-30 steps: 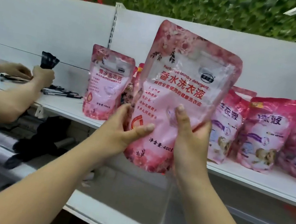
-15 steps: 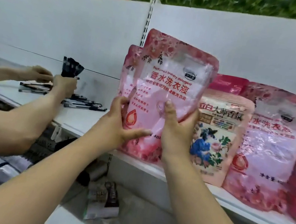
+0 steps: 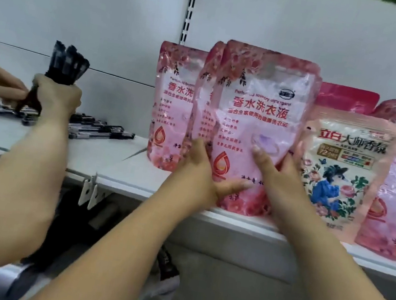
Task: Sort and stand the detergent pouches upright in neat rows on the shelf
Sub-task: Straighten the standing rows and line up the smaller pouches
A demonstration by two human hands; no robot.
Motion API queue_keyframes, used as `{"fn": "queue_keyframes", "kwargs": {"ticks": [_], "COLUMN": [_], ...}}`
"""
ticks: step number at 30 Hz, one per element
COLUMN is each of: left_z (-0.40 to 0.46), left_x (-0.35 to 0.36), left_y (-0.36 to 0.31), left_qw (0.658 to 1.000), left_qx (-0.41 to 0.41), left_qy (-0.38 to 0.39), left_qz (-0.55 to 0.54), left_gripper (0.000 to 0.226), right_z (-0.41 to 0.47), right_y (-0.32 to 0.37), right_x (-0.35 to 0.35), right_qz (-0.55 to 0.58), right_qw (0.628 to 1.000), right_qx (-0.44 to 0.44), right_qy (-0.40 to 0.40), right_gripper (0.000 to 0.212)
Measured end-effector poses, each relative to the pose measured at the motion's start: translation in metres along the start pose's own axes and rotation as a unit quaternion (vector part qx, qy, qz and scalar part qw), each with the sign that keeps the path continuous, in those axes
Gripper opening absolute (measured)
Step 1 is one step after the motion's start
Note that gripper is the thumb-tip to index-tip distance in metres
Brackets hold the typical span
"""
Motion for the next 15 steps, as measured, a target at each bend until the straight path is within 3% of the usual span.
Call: {"fn": "queue_keyframes", "kwargs": {"ticks": [3,6,9,12,15], "left_z": [0.004,0.004,-0.003,-0.010,-0.011], "left_x": [-0.008,-0.018,-0.023,-0.026,-0.028], "left_y": [0.006,0.008,0.012,0.017,0.019], "left_qw": [0.998,0.998,0.999,0.997,0.997], "left_qx": [0.004,0.028,0.049,0.057,0.051], "left_qy": [0.055,0.046,0.007,-0.041,-0.054], "left_qz": [-0.021,-0.012,-0.004,-0.007,-0.016], "left_gripper": [0.097,0.102,0.098,0.091,0.091], "right_z": [-0.011,-0.018,-0.024,-0.023,-0.026], "right_y": [0.011,0.016,0.017,0.003,0.000], "right_x": [0.009,0.015,0.029,0.023,0.023], "right_qz": [0.009,-0.014,-0.007,-0.028,-0.011], "right_qw": [1.000,0.998,0.994,0.993,0.993], "right_qx": [0.020,0.051,0.097,0.088,0.075], "right_qy": [0.000,-0.022,-0.038,-0.073,-0.085], "right_gripper": [0.056,0.047,0.074,0.118,0.127]}}
Point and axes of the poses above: each hand's wrist, its own z-axis towards the middle knuckle, its own x-axis out of the palm, y = z × x, the point moved 6 cm from there along z, towards the middle knuckle, and after that the axes turned 8 degrees about y, right-handed, at the moved point
